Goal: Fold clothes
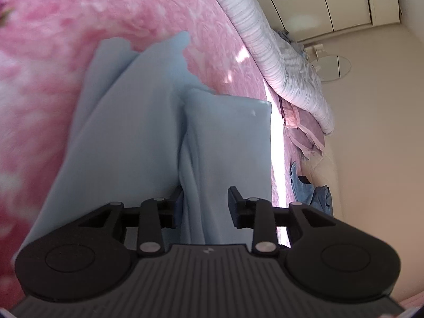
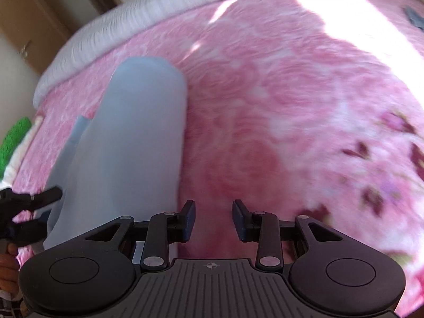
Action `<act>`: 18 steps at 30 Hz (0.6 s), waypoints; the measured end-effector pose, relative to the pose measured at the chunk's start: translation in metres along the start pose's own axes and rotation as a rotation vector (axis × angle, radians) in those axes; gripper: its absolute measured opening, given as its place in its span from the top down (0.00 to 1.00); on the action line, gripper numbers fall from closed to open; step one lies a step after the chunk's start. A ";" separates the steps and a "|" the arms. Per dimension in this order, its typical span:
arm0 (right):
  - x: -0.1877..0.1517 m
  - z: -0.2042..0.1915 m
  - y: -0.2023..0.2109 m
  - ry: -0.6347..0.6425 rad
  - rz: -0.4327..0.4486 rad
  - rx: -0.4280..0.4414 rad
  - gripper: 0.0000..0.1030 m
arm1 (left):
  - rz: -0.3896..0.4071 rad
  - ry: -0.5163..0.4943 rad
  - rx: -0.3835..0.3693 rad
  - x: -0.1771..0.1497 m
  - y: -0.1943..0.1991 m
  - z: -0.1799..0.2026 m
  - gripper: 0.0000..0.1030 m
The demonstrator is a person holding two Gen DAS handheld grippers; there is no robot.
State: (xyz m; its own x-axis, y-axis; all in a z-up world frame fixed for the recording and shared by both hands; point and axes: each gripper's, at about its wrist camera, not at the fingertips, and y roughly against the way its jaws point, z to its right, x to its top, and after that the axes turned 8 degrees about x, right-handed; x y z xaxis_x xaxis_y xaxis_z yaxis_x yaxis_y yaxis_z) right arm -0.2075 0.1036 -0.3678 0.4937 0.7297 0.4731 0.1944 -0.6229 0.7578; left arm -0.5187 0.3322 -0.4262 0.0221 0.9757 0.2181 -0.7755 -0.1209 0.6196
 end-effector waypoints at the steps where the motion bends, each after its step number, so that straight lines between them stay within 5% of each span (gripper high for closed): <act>1: 0.004 -0.003 -0.005 0.014 -0.019 -0.009 0.66 | -0.008 -0.006 -0.005 0.003 -0.004 0.002 0.72; 3: 0.011 -0.015 -0.015 0.053 -0.049 -0.041 0.66 | -0.022 -0.037 -0.007 0.008 -0.011 0.009 0.93; 10: 0.029 -0.053 -0.032 0.224 -0.141 -0.086 0.66 | 0.163 -0.179 -0.014 0.024 0.047 0.024 0.94; 15: 0.030 -0.089 -0.051 0.373 -0.178 -0.076 0.66 | 0.154 -0.129 0.087 0.028 0.054 -0.009 0.94; 18: 0.026 -0.099 -0.062 0.420 -0.190 -0.087 0.66 | 0.155 -0.094 0.082 0.024 0.052 -0.023 0.94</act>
State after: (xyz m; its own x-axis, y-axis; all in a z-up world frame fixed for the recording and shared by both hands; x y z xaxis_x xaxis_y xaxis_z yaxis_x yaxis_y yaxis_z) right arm -0.2909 0.1895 -0.3579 0.0674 0.8907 0.4496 0.1670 -0.4543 0.8751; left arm -0.5731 0.3532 -0.4059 -0.0319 0.9235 0.3823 -0.7200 -0.2866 0.6321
